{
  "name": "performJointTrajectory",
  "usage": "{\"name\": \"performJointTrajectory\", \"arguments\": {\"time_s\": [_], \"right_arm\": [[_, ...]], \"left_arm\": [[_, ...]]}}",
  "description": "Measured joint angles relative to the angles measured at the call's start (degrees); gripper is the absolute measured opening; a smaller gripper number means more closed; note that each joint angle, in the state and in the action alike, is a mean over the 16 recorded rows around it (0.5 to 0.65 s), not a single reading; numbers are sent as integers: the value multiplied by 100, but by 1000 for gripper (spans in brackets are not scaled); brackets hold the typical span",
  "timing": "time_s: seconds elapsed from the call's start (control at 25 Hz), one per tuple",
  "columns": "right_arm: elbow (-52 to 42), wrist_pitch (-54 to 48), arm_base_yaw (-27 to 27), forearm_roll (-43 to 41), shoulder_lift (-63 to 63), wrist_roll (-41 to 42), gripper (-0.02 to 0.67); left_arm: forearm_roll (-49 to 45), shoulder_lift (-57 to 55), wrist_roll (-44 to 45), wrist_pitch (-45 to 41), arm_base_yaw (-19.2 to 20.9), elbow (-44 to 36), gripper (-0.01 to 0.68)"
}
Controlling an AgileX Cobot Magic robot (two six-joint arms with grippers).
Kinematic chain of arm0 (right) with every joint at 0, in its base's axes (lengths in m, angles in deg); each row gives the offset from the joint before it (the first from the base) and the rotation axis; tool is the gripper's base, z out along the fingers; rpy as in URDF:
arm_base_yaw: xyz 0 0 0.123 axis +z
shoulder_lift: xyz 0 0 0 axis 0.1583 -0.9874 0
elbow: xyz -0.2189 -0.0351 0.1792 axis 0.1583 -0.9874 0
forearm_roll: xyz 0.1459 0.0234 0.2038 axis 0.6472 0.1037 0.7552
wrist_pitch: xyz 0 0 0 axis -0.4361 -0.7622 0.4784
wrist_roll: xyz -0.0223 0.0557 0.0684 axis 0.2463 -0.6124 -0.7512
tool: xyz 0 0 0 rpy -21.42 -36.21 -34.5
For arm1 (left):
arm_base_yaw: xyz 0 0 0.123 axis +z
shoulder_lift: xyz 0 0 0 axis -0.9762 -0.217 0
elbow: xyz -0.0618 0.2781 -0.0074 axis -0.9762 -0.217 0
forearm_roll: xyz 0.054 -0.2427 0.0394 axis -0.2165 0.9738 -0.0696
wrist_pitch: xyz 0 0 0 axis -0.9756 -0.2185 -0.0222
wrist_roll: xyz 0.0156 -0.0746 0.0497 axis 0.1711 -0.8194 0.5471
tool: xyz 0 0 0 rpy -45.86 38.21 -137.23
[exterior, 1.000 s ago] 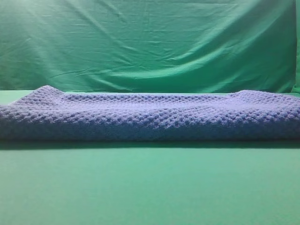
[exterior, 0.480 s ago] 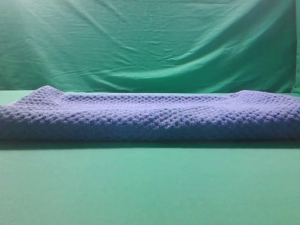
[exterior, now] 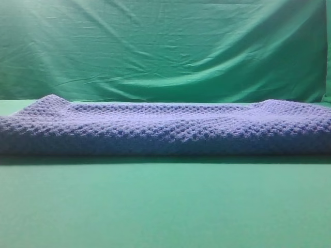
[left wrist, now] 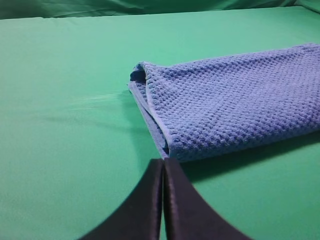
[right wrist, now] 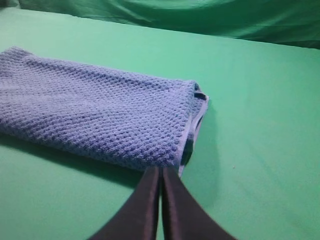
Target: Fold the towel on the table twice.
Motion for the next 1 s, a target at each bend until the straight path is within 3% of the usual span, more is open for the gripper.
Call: {"name": "performJointTrajectory", "arguments": {"time_s": [0.6, 1.0], "right_arm": [[0, 0, -931, 0, 0, 0, 0], [0, 0, -1255, 0, 0, 0, 0]], "left_arm": [[0, 0, 9, 0, 1106, 0, 0], [0, 0, 10, 0, 1224, 0, 0]]}}
